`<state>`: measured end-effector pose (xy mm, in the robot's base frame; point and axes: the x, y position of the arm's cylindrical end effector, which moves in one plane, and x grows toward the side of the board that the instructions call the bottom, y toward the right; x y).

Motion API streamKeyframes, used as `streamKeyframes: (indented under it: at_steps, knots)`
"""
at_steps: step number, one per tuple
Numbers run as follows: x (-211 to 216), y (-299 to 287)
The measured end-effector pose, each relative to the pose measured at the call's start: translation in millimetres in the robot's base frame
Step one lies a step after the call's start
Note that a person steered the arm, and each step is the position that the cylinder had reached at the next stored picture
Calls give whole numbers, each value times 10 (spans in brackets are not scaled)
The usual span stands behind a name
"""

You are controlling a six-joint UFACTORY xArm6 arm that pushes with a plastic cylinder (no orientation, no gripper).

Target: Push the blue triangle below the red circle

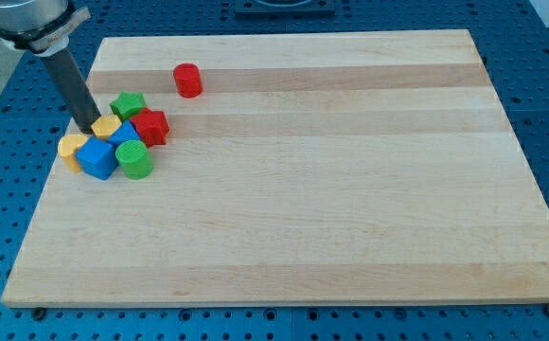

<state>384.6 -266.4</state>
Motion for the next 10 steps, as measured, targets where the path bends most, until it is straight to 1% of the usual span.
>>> streamKeyframes:
  at_steps: [1,2,3,4,5,6,7,8,9,10]
  knots:
    - [-52,-379]
    - [0,-381]
    - [456,-384]
    - [459,-384]
    - [452,-132]
    - [464,292]
    - [464,372]
    - [480,-76]
    - [875,-66]
    - [1225,325]
